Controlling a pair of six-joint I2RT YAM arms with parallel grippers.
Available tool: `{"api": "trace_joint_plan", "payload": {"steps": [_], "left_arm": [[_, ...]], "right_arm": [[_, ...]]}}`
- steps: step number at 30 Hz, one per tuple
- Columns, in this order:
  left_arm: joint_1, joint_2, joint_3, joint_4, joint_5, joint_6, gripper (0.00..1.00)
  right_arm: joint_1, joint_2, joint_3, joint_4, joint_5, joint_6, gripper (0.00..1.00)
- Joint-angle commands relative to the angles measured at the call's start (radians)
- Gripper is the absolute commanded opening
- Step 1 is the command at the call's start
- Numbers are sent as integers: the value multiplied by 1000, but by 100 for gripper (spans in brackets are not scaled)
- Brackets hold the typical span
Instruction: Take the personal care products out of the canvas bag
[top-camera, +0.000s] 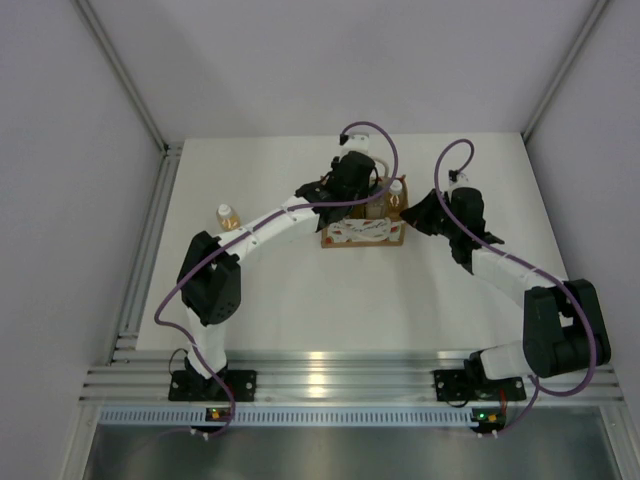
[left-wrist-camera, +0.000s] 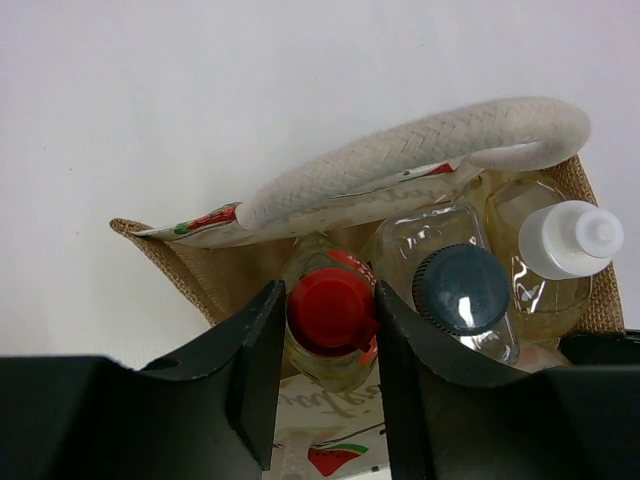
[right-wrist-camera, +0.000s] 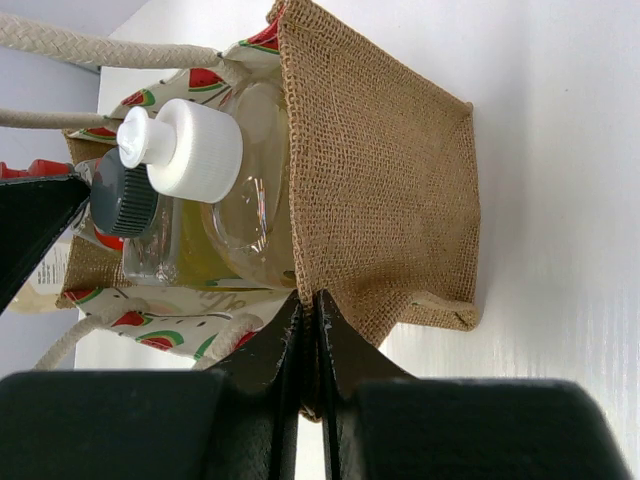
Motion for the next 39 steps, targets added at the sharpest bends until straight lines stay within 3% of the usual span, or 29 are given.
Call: {"api": "trace_joint_plan", "payload": {"steps": [1,27,39], "left_arm": [[-4,-27,37,25,-2,-9,0],[-5,-228,267,-46,39,53,0],[10,-350,333,-87,-157,96,0]], "right_arm": [[-9,-6,-18,-48,-16,-19,6],[-9,-9,-9,-68,16,-4,6],[-9,-4,0,-81,21,-7,6]]}}
